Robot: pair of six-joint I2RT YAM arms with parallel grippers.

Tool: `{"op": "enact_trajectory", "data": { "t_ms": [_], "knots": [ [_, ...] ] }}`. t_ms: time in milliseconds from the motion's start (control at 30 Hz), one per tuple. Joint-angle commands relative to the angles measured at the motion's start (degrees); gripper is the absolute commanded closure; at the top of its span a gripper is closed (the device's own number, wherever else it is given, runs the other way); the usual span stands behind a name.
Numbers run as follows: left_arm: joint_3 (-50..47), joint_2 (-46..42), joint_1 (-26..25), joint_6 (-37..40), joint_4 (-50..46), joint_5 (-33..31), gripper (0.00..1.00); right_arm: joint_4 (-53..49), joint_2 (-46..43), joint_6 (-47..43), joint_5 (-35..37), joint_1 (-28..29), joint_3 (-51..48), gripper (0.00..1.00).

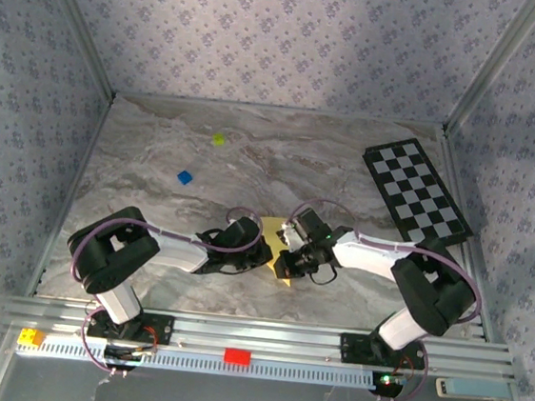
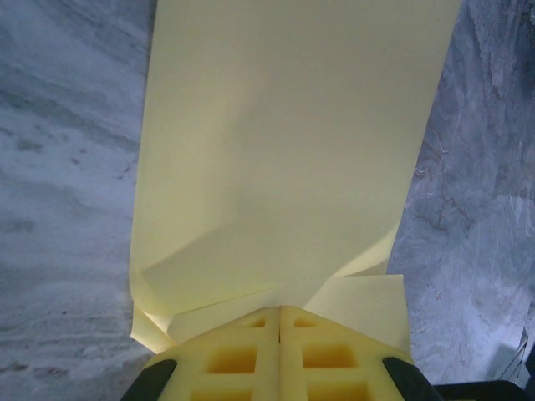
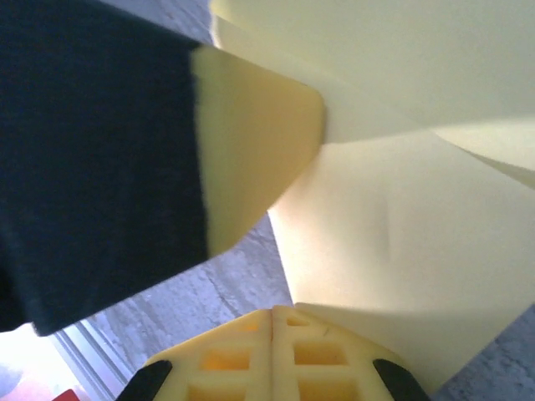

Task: Fold a paper plane with a square sheet of paper (pick it up from the middle)
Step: Third fold the triangle at the center of the table.

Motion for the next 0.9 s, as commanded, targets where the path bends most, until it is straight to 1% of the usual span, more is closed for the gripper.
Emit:
{"op": "enact_trajectory", "data": {
  "t_ms": [0, 300, 600, 867],
  "knots": [
    [0.0, 1.5, -0.3, 0.3, -4.5, -1.7, 0.95, -2.7, 0.5, 1.1, 1.9, 0.0, 0.2, 0.97],
    [-0.2, 1.4, -0.3, 0.1, -4.9, -2.3, 0.95, -0.7, -0.3, 1.9, 0.5, -1.6, -3.5, 0.95],
    [-0.4, 1.6, -0.4, -0.3, -5.7, -3.1, 0.97, 3.8, -3.3, 3.6, -3.4, -3.7, -9.0, 0.94],
    [-0.6, 2.7, -0.3, -1.5, -5.8, -3.1, 0.99, 1.9, -7.4, 0.9, -5.8, -7.0, -12.0, 0.91]
  ]
}}
